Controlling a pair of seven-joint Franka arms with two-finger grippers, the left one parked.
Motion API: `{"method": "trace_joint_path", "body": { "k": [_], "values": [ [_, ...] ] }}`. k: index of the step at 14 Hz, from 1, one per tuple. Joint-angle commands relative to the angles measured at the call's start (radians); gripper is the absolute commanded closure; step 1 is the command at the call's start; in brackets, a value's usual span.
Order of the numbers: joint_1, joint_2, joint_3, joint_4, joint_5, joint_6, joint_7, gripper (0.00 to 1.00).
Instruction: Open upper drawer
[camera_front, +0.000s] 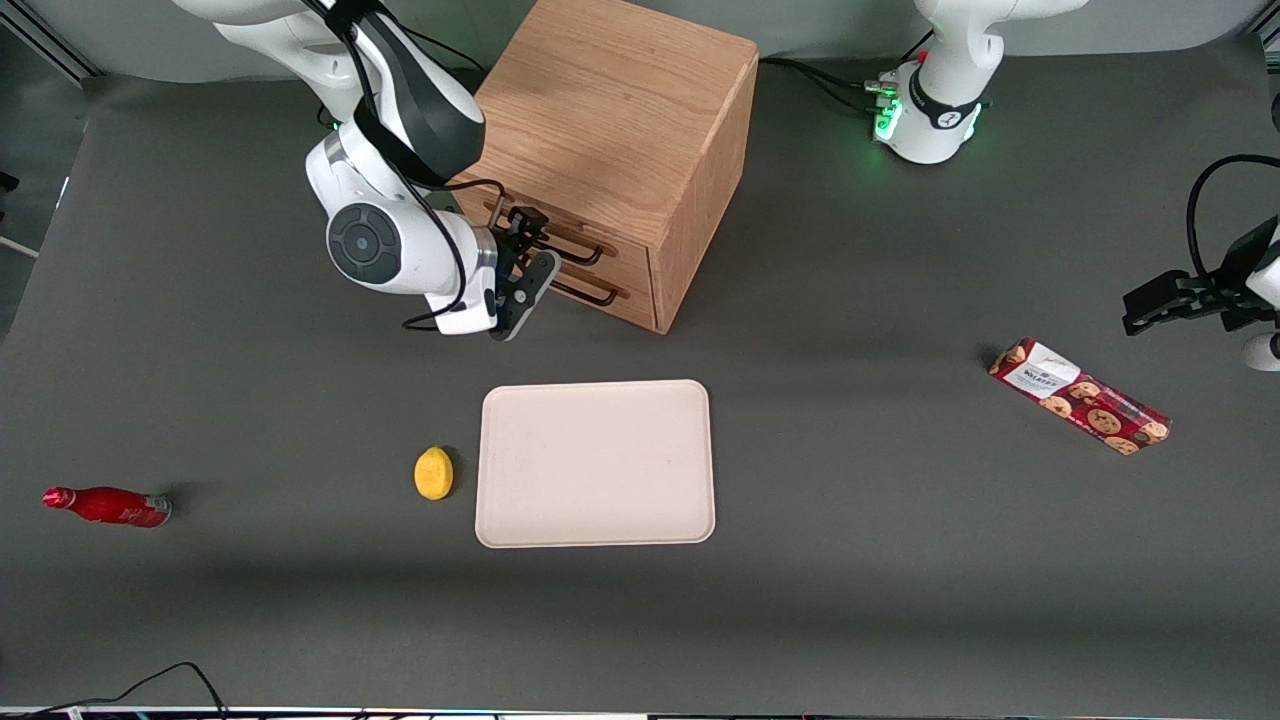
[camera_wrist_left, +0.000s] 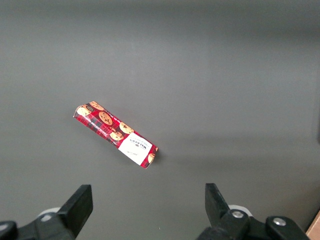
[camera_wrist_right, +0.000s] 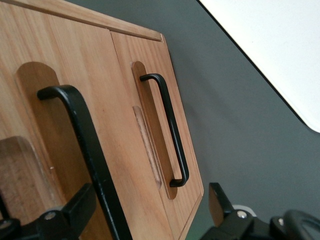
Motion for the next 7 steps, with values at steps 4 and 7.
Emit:
{"method": "trace_joint_path", "body": {
  "k": [4, 7],
  "values": [
    [0.0, -0.002, 0.004, -0.038, 0.007, 0.075, -0.007, 0.0],
    [-0.001, 0.012, 0.002, -0.034, -0.013, 0.084, -0.007, 0.0]
  ]
}}
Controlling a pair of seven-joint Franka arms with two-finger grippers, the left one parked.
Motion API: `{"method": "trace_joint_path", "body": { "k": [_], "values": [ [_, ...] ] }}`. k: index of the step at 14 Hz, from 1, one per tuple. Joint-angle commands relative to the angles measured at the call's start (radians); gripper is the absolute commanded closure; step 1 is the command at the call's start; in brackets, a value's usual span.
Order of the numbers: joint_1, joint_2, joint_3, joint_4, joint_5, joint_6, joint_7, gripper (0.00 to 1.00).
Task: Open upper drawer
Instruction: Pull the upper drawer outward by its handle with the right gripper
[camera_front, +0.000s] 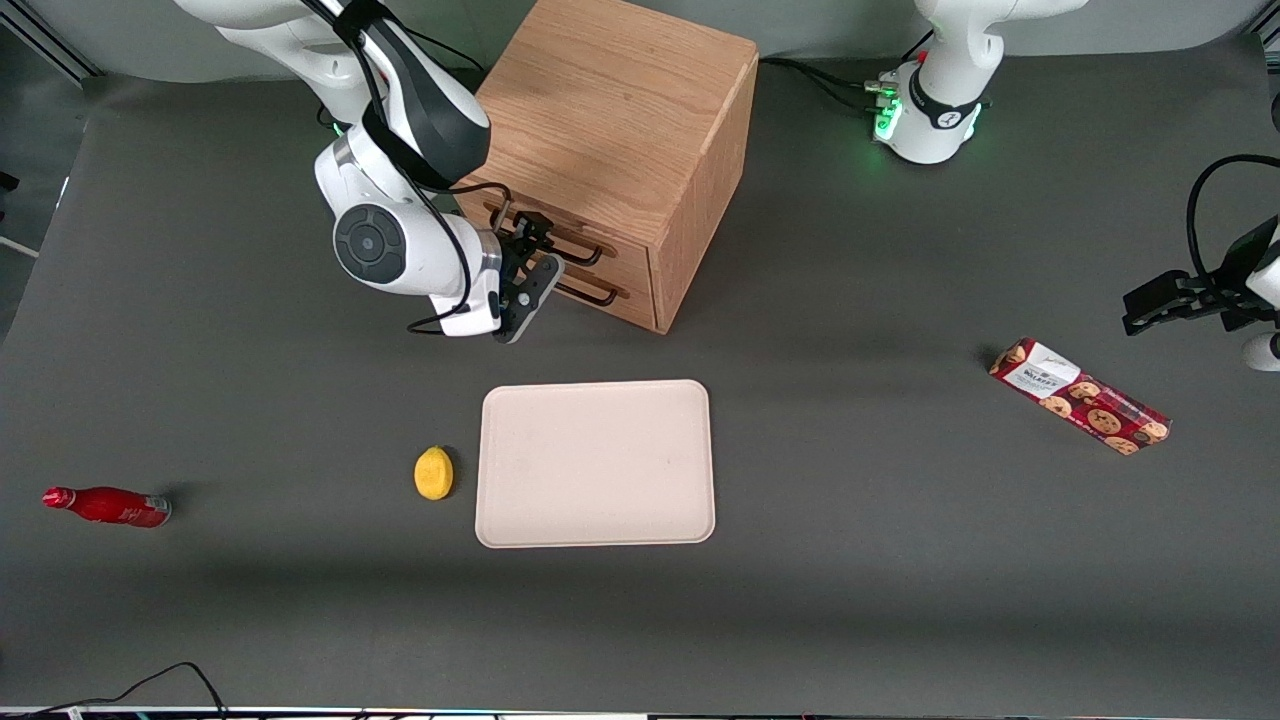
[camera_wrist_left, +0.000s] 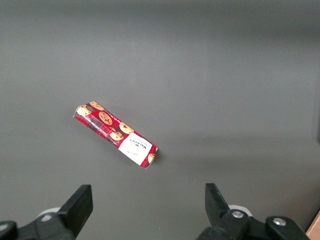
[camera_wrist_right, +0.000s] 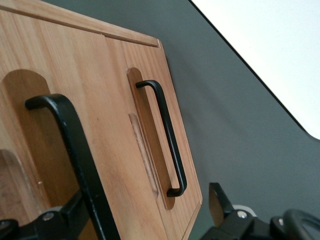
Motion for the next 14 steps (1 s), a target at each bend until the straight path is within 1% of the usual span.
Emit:
{"method": "trace_joint_path", "body": {
  "k": [1, 3, 10, 12, 14],
  "values": [
    [-0.001, 0.012, -0.002, -0.007, -0.026, 0.036, -0.007, 0.0],
    [-0.003, 0.032, -0.002, 0.01, -0.068, 0.045, -0.007, 0.0],
    [-0.009, 0.075, -0.022, 0.057, -0.077, 0.047, -0.01, 0.0],
    [-0.01, 0.096, -0.036, 0.083, -0.117, 0.045, -0.007, 0.0],
    [-0.01, 0.109, -0.054, 0.097, -0.126, 0.044, -0.017, 0.0]
  ]
}}
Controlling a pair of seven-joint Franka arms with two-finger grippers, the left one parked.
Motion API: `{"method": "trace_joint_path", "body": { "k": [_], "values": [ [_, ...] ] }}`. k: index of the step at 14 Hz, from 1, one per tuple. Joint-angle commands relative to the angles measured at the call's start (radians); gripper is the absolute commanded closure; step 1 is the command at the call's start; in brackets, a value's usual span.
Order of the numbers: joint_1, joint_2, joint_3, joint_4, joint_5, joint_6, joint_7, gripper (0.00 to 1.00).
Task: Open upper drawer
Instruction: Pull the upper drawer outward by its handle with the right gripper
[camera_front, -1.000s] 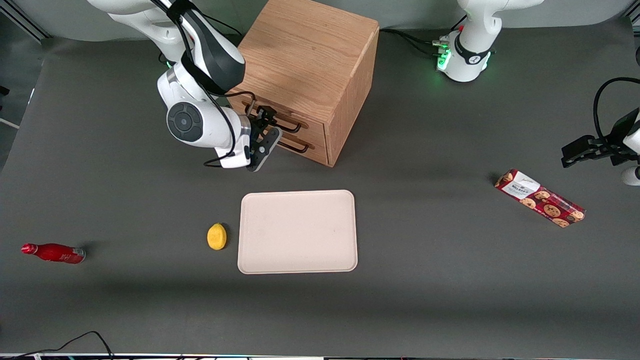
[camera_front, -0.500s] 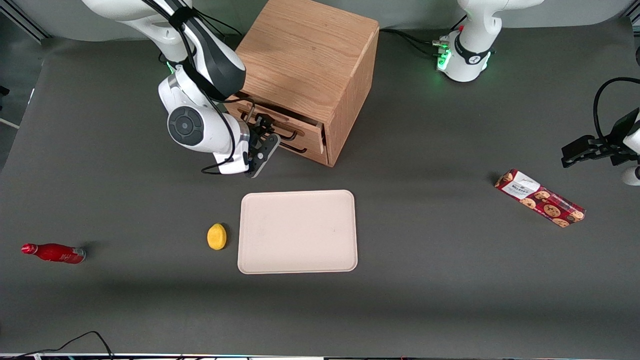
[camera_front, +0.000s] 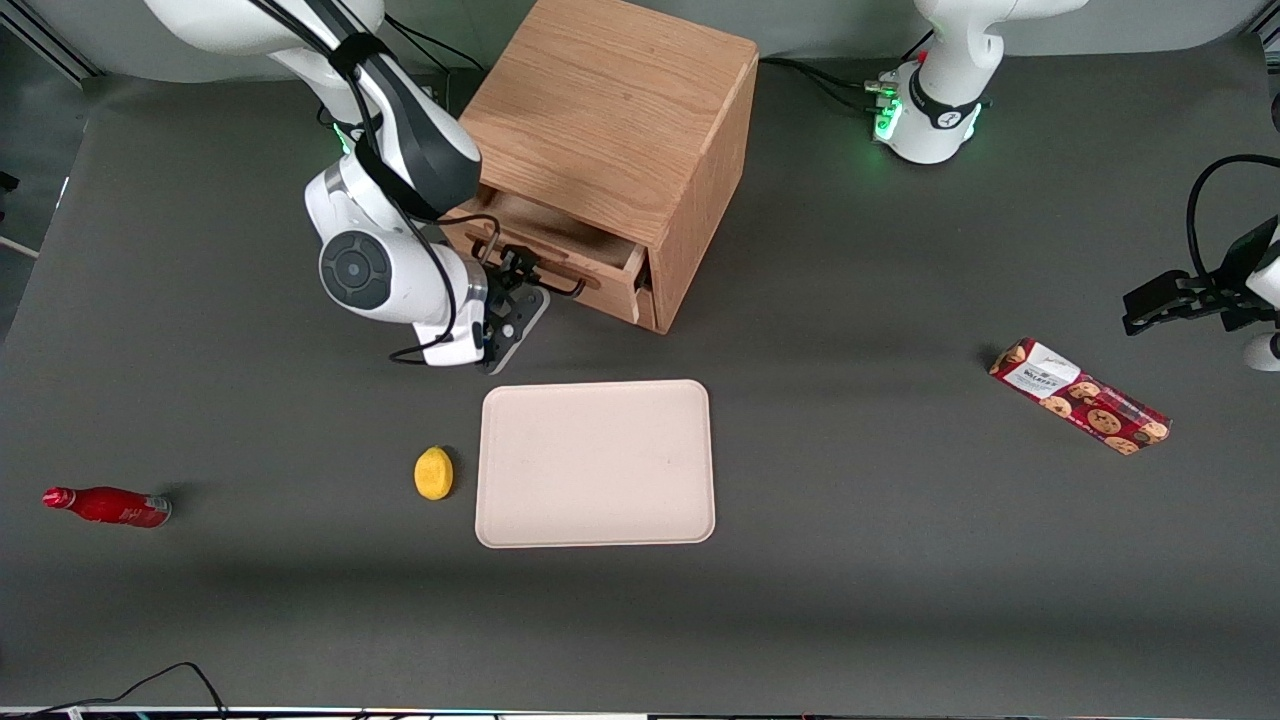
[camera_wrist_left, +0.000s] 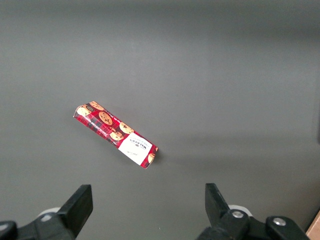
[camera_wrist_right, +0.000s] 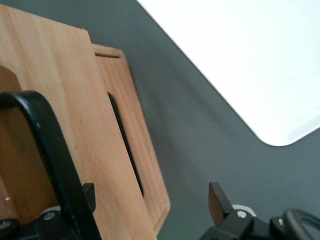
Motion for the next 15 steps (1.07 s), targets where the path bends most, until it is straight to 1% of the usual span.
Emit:
{"method": "trace_joint_path", "body": {
  "k": [1, 2, 4, 10, 15],
  "values": [
    [0.0, 0.054, -0.019, 0.055, -0.029, -0.007, -0.019, 0.0],
    [0.0, 0.066, -0.019, 0.067, -0.038, -0.007, -0.019, 0.0],
    [-0.004, 0.086, -0.021, 0.098, -0.08, -0.009, -0.017, 0.0],
    [0.0, 0.138, -0.084, 0.202, -0.087, -0.016, -0.042, 0.0],
    [-0.003, 0.183, -0.113, 0.285, -0.153, -0.026, -0.045, 0.0]
  ]
}}
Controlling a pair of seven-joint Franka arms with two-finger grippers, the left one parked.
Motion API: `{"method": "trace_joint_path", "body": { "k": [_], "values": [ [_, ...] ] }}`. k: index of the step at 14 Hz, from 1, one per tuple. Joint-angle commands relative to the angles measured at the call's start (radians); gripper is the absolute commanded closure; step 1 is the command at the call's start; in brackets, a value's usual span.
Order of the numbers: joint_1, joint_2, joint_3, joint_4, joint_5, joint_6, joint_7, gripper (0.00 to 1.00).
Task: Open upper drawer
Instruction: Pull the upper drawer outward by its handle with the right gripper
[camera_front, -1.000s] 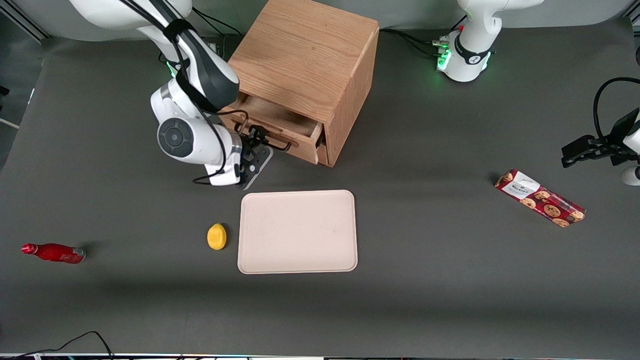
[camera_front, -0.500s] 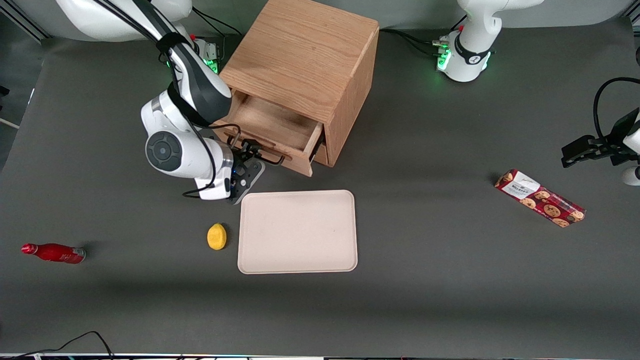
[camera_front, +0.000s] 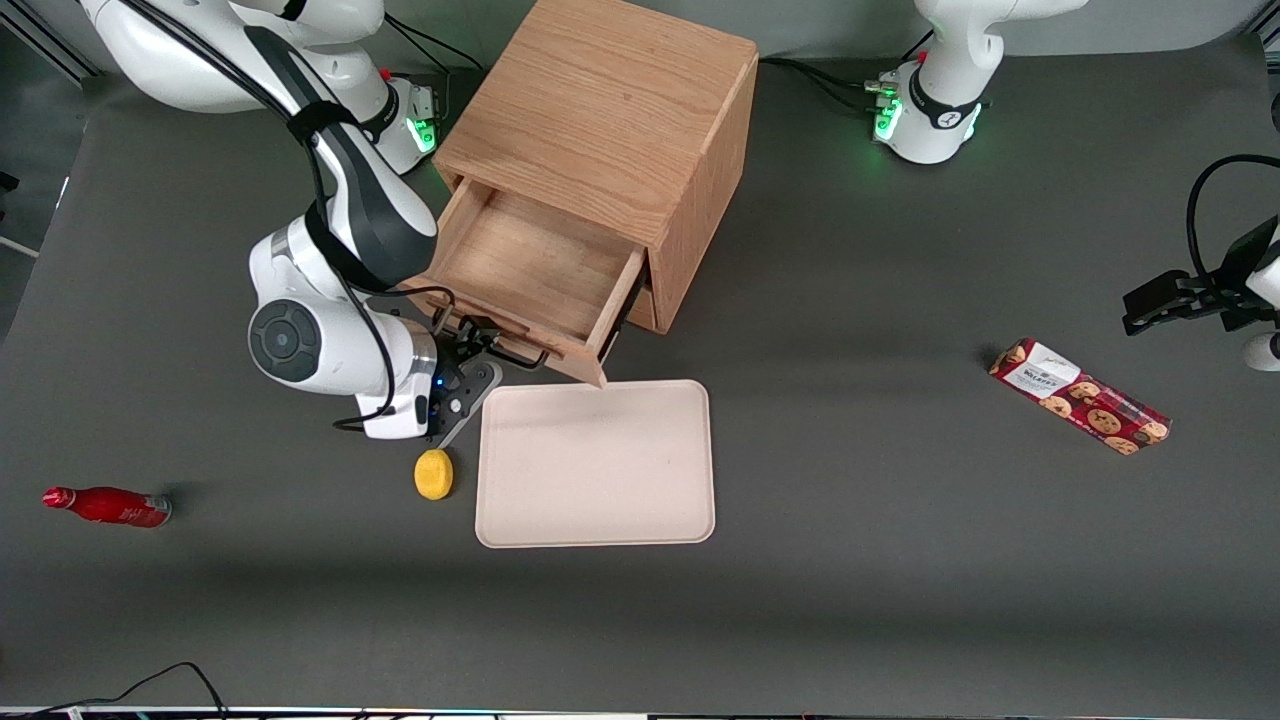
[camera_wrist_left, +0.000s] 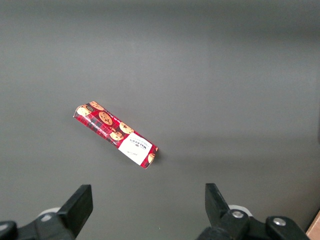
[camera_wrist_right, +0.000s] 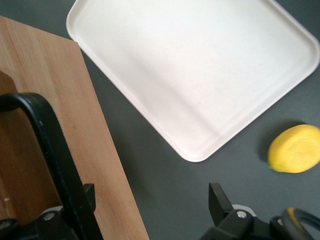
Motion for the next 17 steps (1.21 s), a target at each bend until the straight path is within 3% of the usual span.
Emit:
{"method": "trace_joint_path", "body": {
  "k": [1, 7, 12, 17],
  "values": [
    [0.004, 0.05, -0.025, 0.087, -0.07, -0.029, -0.025, 0.0],
    [0.003, 0.088, -0.093, 0.162, -0.083, -0.038, -0.184, 0.0],
    [0.006, 0.103, -0.118, 0.208, -0.083, -0.055, -0.208, 0.0],
    [0.009, 0.078, -0.116, 0.38, -0.076, -0.286, -0.191, 0.0]
  ]
}}
